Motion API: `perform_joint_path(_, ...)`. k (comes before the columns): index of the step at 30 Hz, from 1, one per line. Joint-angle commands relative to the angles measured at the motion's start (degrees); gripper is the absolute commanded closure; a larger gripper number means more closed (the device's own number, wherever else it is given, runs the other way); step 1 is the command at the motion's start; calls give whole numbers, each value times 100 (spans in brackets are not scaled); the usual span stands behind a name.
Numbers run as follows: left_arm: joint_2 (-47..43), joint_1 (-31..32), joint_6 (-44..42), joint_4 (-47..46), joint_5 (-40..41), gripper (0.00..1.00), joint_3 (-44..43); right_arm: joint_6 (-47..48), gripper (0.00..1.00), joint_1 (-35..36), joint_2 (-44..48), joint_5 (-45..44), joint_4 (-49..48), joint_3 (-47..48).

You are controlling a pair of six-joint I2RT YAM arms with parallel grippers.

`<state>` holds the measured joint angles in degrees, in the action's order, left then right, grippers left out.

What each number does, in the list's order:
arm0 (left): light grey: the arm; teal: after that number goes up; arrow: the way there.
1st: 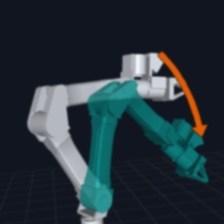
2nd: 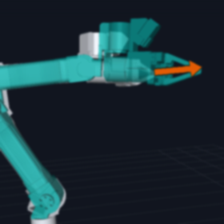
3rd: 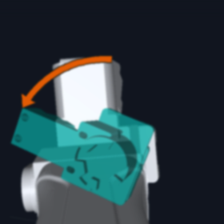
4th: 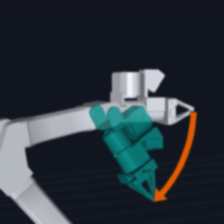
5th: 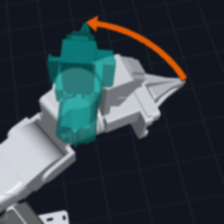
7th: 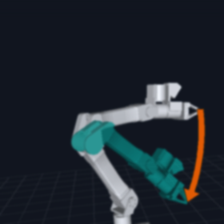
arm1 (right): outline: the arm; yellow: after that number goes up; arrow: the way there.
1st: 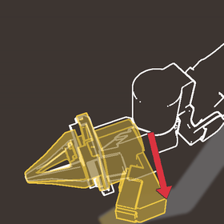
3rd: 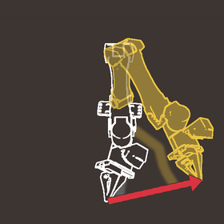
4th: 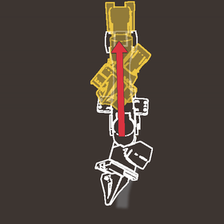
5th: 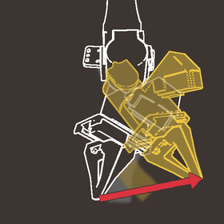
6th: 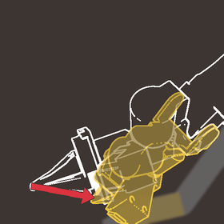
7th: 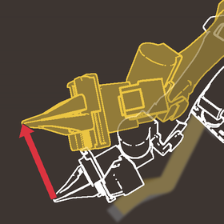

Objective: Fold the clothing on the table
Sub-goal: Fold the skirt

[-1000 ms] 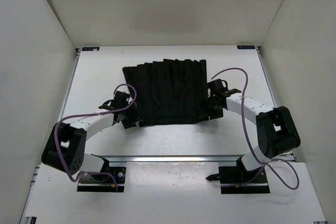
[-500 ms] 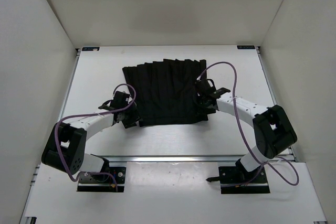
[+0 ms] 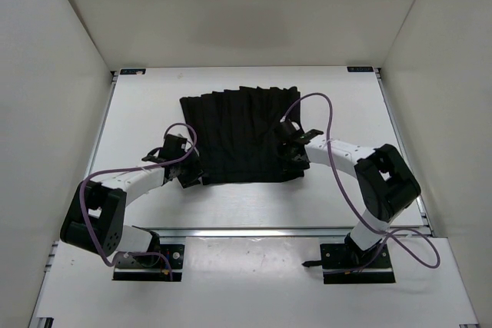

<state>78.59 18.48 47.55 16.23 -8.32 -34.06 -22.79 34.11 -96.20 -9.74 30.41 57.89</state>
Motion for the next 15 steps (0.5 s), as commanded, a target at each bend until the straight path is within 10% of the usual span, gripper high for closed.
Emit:
perform_joint_path(1,-98,-55,-27,3,-38,40,172,-296,53,280,66,-739,122,205)
perform_joint_path(11,-72,-64,-17,-76,-109,41,233,-279,61,360,-284,-581,201,389)
perform_joint_path(15,-124,-151,-26,-85,-153,40,286,-297,98,386,-514,-425,483,505)
